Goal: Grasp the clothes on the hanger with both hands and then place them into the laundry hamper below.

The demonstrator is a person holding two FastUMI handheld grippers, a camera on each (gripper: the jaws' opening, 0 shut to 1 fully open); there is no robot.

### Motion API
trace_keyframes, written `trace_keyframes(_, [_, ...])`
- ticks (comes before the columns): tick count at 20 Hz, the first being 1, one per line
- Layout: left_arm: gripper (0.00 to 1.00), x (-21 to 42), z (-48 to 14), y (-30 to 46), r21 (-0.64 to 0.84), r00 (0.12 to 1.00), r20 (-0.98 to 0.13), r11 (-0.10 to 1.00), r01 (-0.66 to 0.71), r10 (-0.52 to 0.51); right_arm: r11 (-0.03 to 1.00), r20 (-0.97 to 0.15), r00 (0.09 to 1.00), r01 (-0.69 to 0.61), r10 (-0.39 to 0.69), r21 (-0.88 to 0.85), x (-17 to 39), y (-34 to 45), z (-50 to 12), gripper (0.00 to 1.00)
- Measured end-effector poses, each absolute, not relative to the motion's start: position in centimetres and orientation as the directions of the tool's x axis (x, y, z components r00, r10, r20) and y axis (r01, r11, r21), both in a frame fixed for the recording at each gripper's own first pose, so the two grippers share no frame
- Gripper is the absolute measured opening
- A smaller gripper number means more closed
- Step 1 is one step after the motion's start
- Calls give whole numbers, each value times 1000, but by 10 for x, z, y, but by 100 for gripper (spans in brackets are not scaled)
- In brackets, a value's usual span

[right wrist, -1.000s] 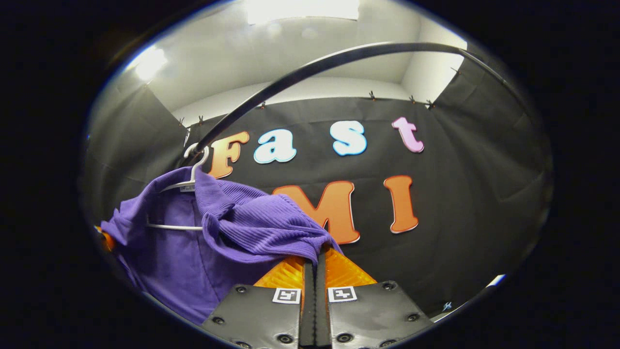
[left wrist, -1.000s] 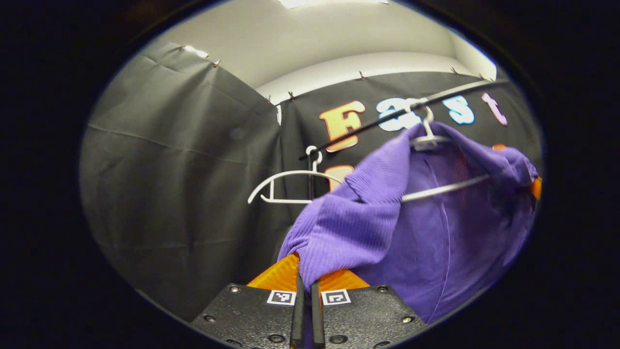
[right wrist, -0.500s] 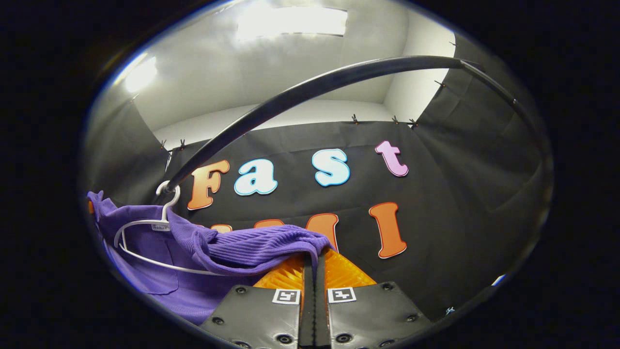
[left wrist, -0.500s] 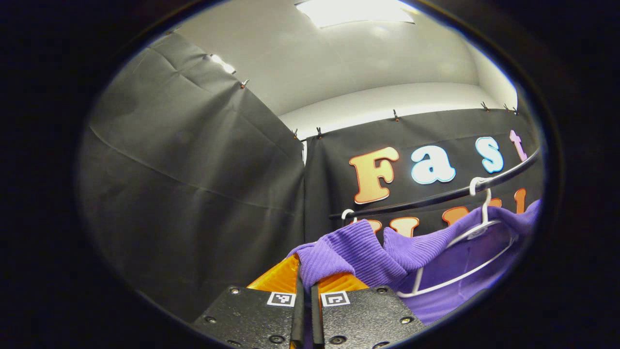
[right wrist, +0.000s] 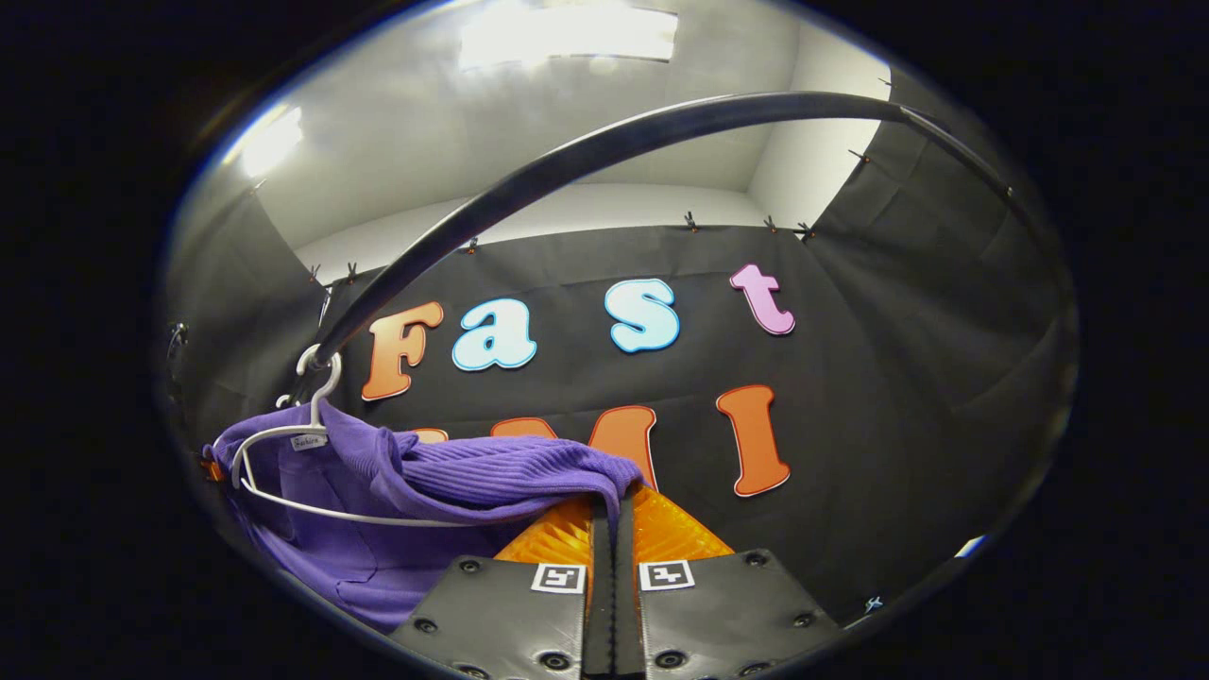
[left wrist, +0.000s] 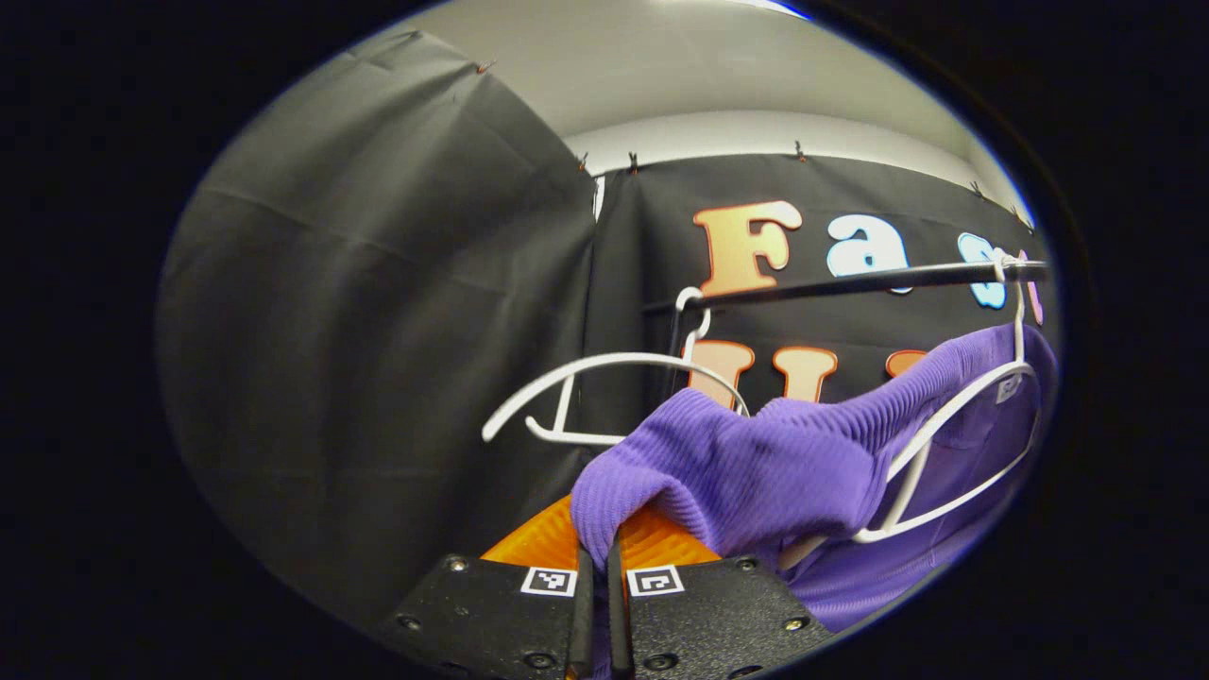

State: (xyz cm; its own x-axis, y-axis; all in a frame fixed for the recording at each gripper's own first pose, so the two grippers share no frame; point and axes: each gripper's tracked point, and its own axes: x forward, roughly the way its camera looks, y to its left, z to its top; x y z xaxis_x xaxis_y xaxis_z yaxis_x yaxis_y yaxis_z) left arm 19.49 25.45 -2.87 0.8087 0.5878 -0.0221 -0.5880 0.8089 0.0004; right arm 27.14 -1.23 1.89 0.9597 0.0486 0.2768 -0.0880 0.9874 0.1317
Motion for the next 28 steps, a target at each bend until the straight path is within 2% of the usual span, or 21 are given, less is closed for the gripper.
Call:
trace_keyframes(2, [5,197,-55,255,2,807,-78,810,-587,585,986,258,964,-97,60,134,274,-9,15,7])
trace_keyframes(4, [9,201,-71,253,42,811,-78,815,-578,580,989,246,968,-89,57,122,281,-9,11,7])
trace_keyframes(9, [6,215,-122,244,107,819,-161,834,-541,551,993,194,981,-55,33,106,305,-11,-4,7])
trace_keyframes(14, [6,198,-160,230,180,820,-200,842,-508,537,996,175,985,-20,6,82,331,-12,-12,7])
trace_keyframes(17, [6,191,-179,220,172,827,-237,860,-480,509,999,159,987,6,-13,45,353,-15,-19,7])
trace_keyframes(21, [6,179,-180,217,255,825,-224,848,-464,519,998,92,996,18,-13,-54,374,-5,-48,7])
trace_keyframes(24, [6,173,-173,216,288,828,-192,837,-465,526,991,86,996,17,-5,-134,378,0,-56,7])
trace_keyframes(28, [6,164,-185,217,286,821,-226,841,-459,524,985,-22,999,-28,25,-172,395,13,-98,7])
